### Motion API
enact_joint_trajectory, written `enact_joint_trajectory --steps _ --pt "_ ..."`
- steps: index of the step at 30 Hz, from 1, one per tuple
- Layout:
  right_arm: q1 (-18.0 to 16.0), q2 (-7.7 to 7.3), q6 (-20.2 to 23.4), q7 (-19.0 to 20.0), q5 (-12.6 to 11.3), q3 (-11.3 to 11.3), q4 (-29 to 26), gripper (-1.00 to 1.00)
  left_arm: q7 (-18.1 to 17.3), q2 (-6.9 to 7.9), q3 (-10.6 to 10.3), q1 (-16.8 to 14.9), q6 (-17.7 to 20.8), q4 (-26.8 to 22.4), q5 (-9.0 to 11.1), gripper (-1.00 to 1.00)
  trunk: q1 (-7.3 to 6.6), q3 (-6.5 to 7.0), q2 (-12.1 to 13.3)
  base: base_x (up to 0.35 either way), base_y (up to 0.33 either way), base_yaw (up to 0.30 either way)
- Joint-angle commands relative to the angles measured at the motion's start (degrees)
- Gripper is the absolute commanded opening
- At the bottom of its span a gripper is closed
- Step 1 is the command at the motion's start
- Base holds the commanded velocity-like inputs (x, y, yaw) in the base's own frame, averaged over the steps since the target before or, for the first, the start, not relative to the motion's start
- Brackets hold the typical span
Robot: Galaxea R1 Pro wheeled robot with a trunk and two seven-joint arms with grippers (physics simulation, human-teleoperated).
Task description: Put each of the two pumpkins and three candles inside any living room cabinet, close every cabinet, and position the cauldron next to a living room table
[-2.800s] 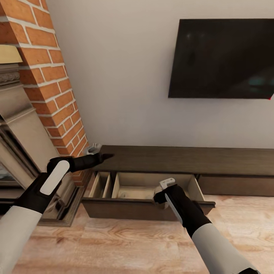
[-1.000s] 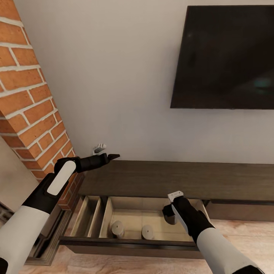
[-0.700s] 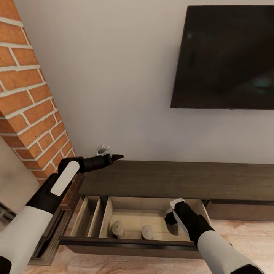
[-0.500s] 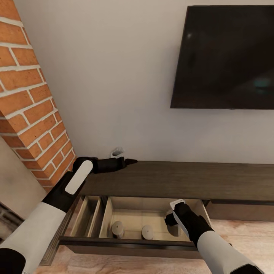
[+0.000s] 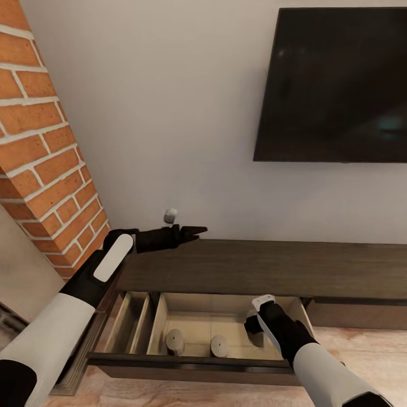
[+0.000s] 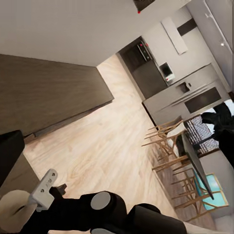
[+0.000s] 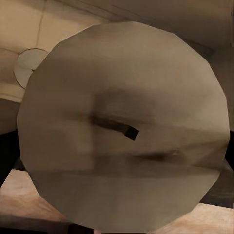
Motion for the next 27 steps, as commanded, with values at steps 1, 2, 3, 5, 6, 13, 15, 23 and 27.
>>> enact_joint_trajectory --steps 1,2,3,5,6,13,15,23,27 --pt "0.03 -0.09 -2.32 0.07 -0.04 -0.03 0.8 -1.0 -0.12 -0.05 0.02 0.0 -0.09 0.01 0.01 1.0 0.0 0.0 0.0 0.237 0.0 0.0" --pt "0.06 -0.16 -4.93 0.11 -0.07 -0.04 2.14 -1.0 -0.22 -0.05 0.05 0.04 -0.14 0.01 0.02 1.0 0.0 0.0 0.0 0.284 0.0 0.0" --pt "0.07 -0.16 -6.59 0.12 -0.02 -0.04 3.4 -1.0 -0.26 -0.05 0.07 0.03 -0.16 0.02 0.02 1.0 0.0 0.0 0.0 0.302 0.0 0.0" --pt "0.09 -0.12 -9.05 0.16 0.09 -0.05 5.87 -1.0 -0.31 -0.03 0.08 0.03 -0.18 -0.01 0.02 1.0 0.0 0.0 0.0 0.307 0.0 0.0" --pt "0.09 -0.11 -9.3 0.16 0.1 -0.05 6.2 -1.0 -0.31 -0.03 0.08 0.02 -0.18 -0.02 0.02 1.0 0.0 0.0 0.0 0.258 0.0 0.0" --pt "0.09 0.15 -10.29 0.16 0.1 -0.12 7.54 -1.0 -0.33 -0.04 0.03 0.0 -0.18 -0.07 0.03 1.0 0.0 0.0 0.0 0.048 0.0 0.0" --pt "0.09 0.13 -10.35 0.09 0.11 -0.13 7.51 -1.0 -0.33 -0.04 0.02 0.01 -0.17 -0.07 0.03 1.0 0.0 0.0 0.0 0.004 0.0 0.0" --pt "0.09 0.32 -10.25 -0.03 0.07 -0.17 7.39 -1.0 -0.32 -0.04 0.08 0.03 -0.12 0.02 0.03 1.0 0.0 0.26 0.0 0.0 0.0 -0.097" --pt "0.09 0.42 -10.23 -0.03 0.01 -0.14 7.4 -1.0 -0.33 0.0 0.08 0.04 -0.12 -0.01 0.03 1.0 0.0 0.52 0.0 0.0 0.0 -0.209"
